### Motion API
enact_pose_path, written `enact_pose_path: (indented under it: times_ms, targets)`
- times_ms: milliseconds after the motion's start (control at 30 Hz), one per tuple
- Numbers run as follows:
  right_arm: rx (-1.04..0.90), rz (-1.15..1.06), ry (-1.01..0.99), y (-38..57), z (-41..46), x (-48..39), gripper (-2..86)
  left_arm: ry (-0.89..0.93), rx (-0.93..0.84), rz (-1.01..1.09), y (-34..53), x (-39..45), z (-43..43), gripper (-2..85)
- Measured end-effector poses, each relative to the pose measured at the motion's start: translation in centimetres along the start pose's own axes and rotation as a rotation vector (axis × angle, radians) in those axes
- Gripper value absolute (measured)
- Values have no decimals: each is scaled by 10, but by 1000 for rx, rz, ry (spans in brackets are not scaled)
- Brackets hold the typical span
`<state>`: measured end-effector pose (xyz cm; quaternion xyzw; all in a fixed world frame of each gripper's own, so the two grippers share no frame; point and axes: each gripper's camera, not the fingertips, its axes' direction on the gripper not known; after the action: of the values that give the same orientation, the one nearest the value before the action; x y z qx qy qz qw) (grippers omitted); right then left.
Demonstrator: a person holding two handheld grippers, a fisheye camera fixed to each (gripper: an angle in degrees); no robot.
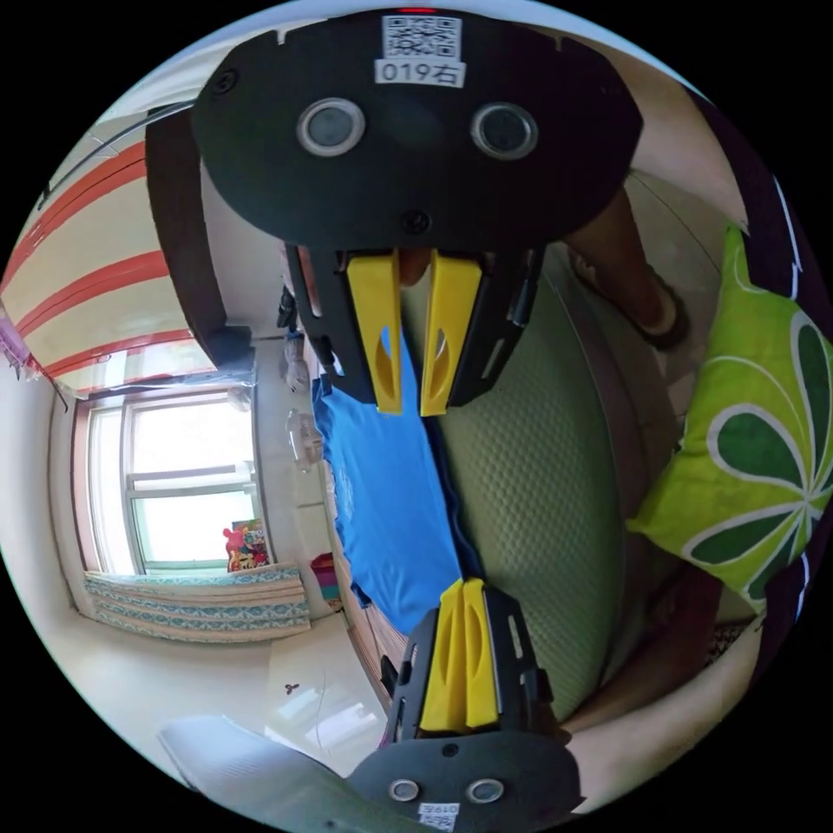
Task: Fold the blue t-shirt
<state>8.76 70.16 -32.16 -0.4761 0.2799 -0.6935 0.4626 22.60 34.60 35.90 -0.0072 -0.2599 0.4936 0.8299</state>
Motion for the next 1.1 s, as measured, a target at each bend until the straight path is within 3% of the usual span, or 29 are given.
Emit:
enact_pose_path:
  times_ms: [533,800,967,1100]
  targets:
    - [-50,-58,-16,13,15,-9,-9,-7,-5,51,15,4,2,6]
    - [132,49,-109,7,-28,17,-4,-38,1,50,24,5,4,5]
    - [159,66,-200,-21,-11,26,60,-71,-4,48,30,7,6,5]
    - [190,10,-147,-25,-13,7,49,-39,10,21,37,-3,10,5]
